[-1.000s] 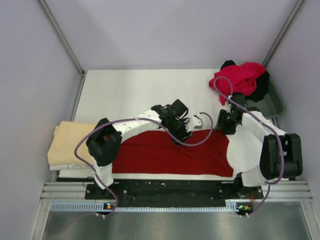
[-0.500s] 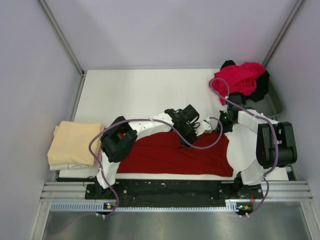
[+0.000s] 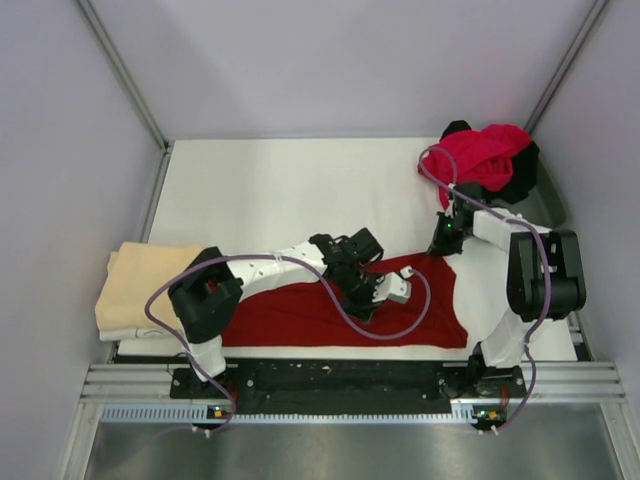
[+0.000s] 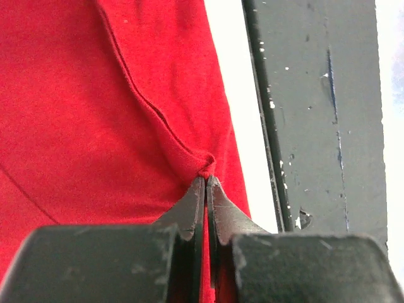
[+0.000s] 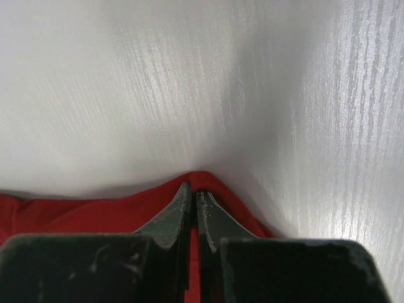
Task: Fold and stack the t-shirts
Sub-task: Fold the other side of the tshirt into a rectangle
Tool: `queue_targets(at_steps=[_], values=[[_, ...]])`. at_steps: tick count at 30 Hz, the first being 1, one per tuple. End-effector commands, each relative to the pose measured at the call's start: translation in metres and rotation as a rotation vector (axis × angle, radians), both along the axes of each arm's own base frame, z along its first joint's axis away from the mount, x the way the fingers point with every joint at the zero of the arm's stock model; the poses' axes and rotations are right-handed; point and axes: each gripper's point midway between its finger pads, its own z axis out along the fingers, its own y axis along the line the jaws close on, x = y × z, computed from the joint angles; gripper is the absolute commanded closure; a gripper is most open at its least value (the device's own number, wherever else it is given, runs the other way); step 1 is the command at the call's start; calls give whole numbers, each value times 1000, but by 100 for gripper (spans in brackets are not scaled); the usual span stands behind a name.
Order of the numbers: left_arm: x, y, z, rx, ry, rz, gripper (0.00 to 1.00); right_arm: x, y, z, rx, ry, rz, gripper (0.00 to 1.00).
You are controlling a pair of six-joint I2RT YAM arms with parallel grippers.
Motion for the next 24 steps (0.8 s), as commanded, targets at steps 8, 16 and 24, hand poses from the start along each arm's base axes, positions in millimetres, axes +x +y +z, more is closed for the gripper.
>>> queue_targets(at_steps=[8, 16, 24], values=[[-33, 24, -27, 59, -80, -305, 66, 27, 2, 12, 12, -74, 40, 97], [-12, 33, 6, 83, -205, -249, 60, 31, -3, 46, -21, -139, 47, 62], [130, 117, 54, 208, -369, 405, 62, 13, -29, 78, -160, -153, 22, 55]])
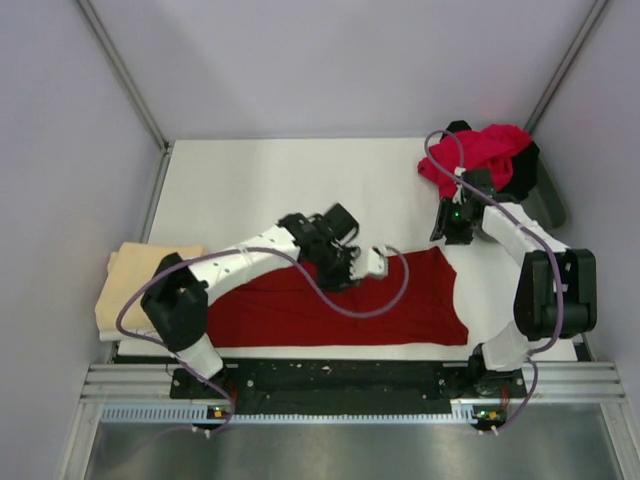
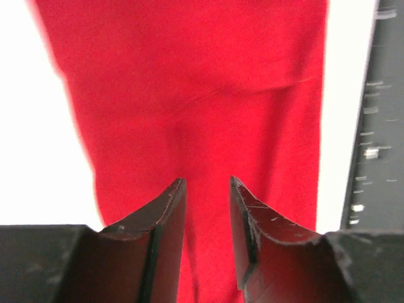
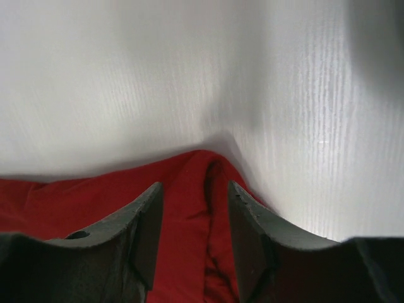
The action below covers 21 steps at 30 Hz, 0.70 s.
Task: Fold and stack the t-shirts
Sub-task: Fold the other side of the tshirt into a rectangle, then rotate the tshirt 90 degrees
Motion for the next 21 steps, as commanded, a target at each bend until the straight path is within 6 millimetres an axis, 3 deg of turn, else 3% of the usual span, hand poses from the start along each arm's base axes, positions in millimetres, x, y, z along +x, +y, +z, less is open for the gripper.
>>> queue_targets(at_steps=[1, 3, 5, 8, 10, 13, 16, 21], values=[[106, 84, 30, 54, -154, 494, 63, 1, -17, 30, -80, -59, -14, 55], [135, 138, 22, 127, -192, 638, 64, -3, -15, 23, -78, -38, -1, 55], [148, 183, 8, 200, -241, 709, 62, -4, -13, 13, -72, -13, 18, 52], [161, 234, -4, 255, -304, 783, 53, -2, -5, -3, -36, 32, 41, 52], [168, 261, -14, 298, -333, 831, 52, 0, 0, -15, -11, 71, 50, 60], [171, 291, -32, 353, -316, 878, 55, 4, 6, -30, 2, 113, 61, 82], [165, 309, -52, 413, -289, 891, 68, 16, 5, -40, -7, 133, 56, 100], [137, 314, -76, 442, -240, 854, 70, 60, 18, -39, 41, 111, 64, 100]])
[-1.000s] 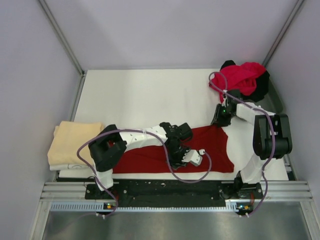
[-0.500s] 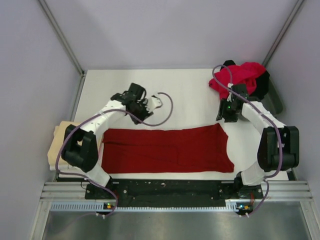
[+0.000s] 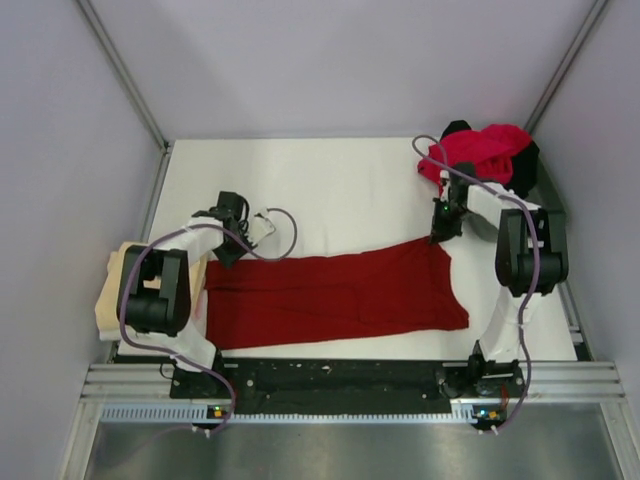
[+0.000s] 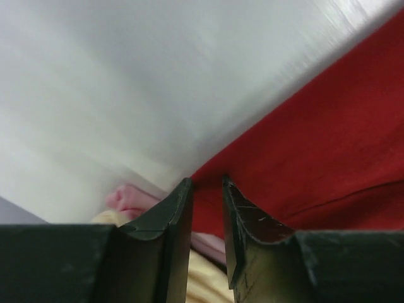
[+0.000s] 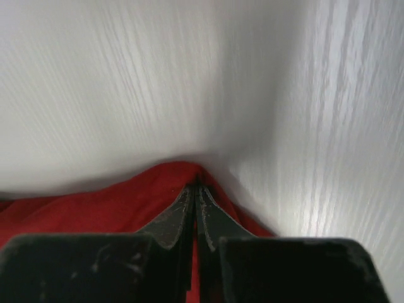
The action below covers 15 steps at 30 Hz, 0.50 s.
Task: Fold and stack the t-shirts
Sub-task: Rotate the tshirt 90 degrees
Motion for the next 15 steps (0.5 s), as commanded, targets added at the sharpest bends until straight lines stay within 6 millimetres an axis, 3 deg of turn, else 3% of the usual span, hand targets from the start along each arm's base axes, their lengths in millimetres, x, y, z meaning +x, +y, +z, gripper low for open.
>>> queue_targets(at_steps=[1, 6, 11, 15], values=[[-17, 3, -17, 17, 29, -40, 71, 57, 13, 7, 38, -84, 7, 100], [-49, 1, -20, -11, 96, -45, 71, 123, 43, 13, 96, -145, 50, 100], [-113, -11, -30, -99, 240, -123, 71, 176, 104, 25, 167, -242, 148, 99], [-167, -15, -36, -127, 334, -223, 70, 211, 138, 56, 208, -355, 162, 89]])
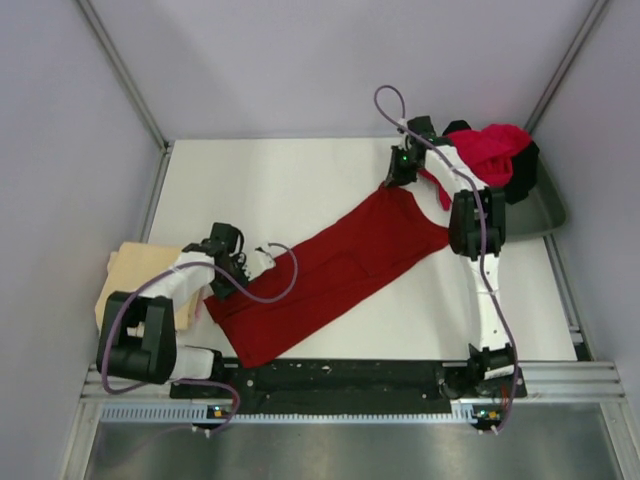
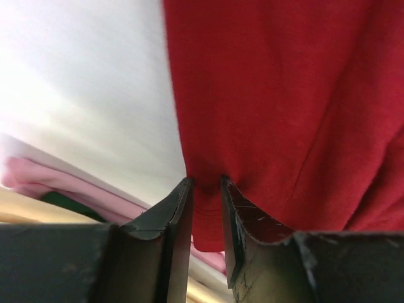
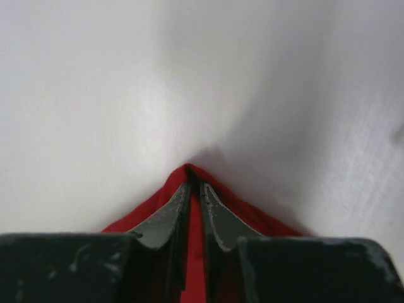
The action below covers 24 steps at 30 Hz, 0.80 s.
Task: Fold and stack the t-shirts
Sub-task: Rotate the tshirt 90 degrees
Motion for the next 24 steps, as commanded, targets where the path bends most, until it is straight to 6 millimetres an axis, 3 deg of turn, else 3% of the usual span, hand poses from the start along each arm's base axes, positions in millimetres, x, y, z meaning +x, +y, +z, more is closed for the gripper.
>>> queue_targets(at_steps=[1, 3, 4, 6, 8, 10, 11, 14, 18, 20, 24], values=[[-97, -12, -15, -91, 265, -136, 70, 28, 49, 45, 75, -125, 38, 85], [-110, -18, -2, -132, 264, -166, 70, 31, 51, 64, 85, -162, 34, 76], [-107, -21, 10, -155, 228, -175, 69, 30, 48, 75, 73, -181, 29, 67], [-99, -29, 29, -194, 196, -148, 67, 26, 37, 100, 24, -231, 18, 60], [-76, -28, 43, -181, 126, -70, 64, 16, 18, 123, -50, -275, -13, 52], [-43, -22, 56, -151, 13, 16, 62, -5, -2, 134, -127, -279, -45, 46], [-30, -20, 61, -139, -32, 57, 60, -20, -12, 150, -150, -296, -62, 44], [-13, -17, 62, -129, -42, 108, 58, -67, -49, 129, -235, -216, -128, 42], [-13, -23, 45, -150, 27, 120, 58, -122, -84, 74, -267, -90, -197, 41], [-15, -24, 37, -151, 53, 120, 57, -138, -95, 51, -242, -37, -223, 42], [-19, -23, 26, -143, 87, 126, 57, -142, -102, 22, -259, 20, -223, 42]])
